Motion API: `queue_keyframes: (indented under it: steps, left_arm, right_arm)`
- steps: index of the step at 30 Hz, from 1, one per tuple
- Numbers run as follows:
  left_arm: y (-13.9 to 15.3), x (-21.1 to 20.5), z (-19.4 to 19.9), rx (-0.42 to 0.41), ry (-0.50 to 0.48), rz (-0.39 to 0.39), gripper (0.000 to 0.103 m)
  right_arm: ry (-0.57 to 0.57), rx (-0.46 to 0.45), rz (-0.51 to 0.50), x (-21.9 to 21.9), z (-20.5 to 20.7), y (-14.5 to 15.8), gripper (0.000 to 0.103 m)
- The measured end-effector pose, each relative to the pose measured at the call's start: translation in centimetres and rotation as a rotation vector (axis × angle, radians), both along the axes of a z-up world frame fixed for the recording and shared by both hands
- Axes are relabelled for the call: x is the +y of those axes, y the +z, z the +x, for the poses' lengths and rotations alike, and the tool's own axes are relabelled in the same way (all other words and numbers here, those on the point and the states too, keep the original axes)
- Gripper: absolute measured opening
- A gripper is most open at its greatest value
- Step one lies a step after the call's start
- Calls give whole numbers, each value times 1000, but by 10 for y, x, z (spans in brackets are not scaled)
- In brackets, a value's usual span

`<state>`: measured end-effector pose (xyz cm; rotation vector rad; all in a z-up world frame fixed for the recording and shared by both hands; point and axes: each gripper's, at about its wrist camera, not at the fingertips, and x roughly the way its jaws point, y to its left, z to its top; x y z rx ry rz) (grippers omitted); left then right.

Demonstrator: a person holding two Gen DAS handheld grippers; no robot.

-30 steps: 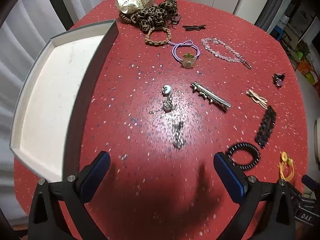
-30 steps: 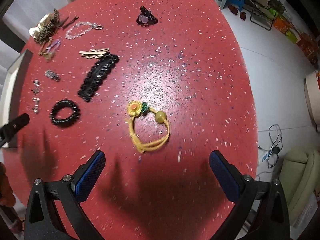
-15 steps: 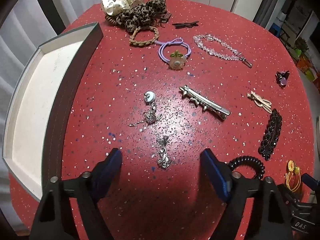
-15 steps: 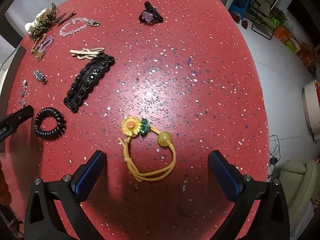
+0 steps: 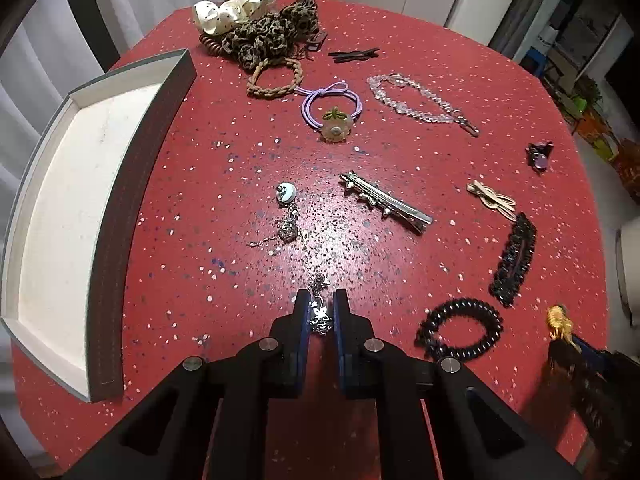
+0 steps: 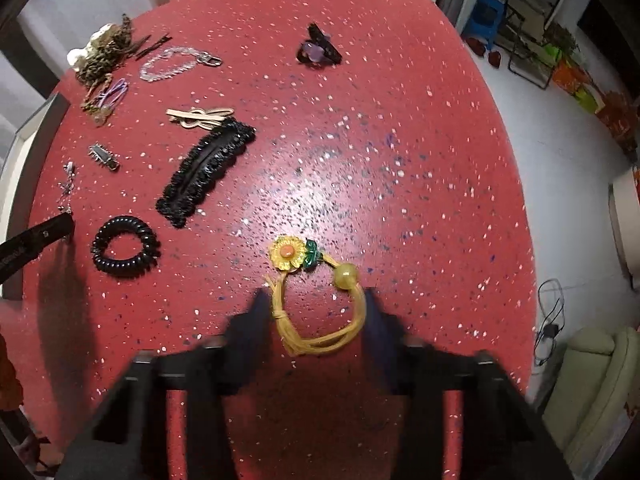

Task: Organize jewelry
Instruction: 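Grasp the silver charm pendant with the left tool while the right tool grasps the yellow flower hair tie, then carry both items into the white tray and open both tools to release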

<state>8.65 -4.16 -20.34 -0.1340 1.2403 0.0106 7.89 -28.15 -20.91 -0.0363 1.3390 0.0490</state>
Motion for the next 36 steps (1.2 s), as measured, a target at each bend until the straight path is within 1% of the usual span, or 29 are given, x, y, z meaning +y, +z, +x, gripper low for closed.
queue_keyframes:
  steps: [1, 5, 11, 17, 27, 36]
  left_arm:
    - [2, 1, -3, -2, -3, -7, 12]
    - [14, 4, -12, -7, -20, -34, 12]
    - [33, 7, -26, -17, -31, -63, 12]
    - [52, 6, -32, -20, -41, -69, 12]
    - [91, 7, -56, -38, -50, -63, 12]
    - [120, 34, -82, -62, 7, -56, 12]
  right_arm:
    - [-6, 5, 2, 2, -1, 1, 7]
    - [-46, 14, 46, -4, 0, 6, 7]
    - [-65, 24, 106, -12, -5, 19, 7]
    - [-79, 45, 172, -17, -16, 33, 7]
    - [-52, 53, 239, -6, -31, 66, 7]
    - [13, 35, 268, 18, -37, 96, 7]
